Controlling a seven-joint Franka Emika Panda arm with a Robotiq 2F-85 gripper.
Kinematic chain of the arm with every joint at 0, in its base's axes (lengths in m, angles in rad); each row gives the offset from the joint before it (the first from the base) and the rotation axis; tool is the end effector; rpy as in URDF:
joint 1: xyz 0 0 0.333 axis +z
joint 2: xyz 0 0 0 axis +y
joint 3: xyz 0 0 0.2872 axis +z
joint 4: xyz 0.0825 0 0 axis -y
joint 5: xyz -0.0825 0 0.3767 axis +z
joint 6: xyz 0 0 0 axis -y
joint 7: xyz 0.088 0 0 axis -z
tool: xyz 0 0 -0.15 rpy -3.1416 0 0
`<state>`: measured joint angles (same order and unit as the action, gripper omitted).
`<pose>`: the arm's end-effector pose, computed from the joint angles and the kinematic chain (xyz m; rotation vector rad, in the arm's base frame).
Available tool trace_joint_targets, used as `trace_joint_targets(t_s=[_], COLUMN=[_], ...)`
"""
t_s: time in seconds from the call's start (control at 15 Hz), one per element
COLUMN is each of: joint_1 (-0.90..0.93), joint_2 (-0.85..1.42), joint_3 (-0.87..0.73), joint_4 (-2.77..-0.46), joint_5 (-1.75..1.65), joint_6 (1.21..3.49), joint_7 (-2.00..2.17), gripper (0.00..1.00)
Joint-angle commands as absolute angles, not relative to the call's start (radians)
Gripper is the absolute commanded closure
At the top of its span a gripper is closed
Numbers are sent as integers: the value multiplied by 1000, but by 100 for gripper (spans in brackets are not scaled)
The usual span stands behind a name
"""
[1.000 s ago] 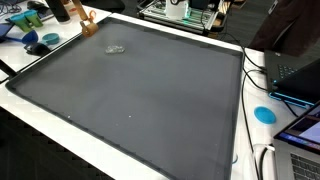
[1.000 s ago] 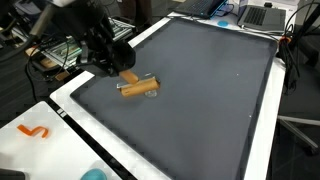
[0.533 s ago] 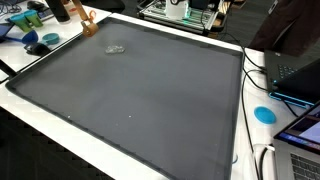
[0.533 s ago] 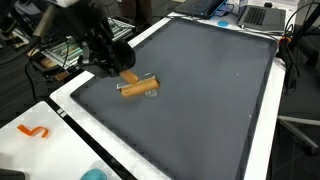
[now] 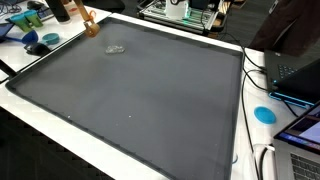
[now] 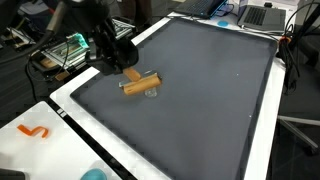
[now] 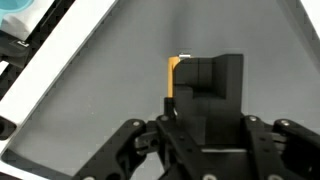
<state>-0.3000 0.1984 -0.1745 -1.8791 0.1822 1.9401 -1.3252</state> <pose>0.5207 -0.2434 0.3296 -2.7372 -1.1163 -0.0294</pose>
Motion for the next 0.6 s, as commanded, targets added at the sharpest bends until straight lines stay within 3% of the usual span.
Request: trace_joint_targets(t_s=[0.0,0.53], joint_1=[-282,-202], joint_2=[132,32], joint_3=[-167,-143], joint_4=[-1959,-2085], joint_5=[164,56], joint_6=[1984,2060], joint_7=[-1334,-1249], gripper=[76,76])
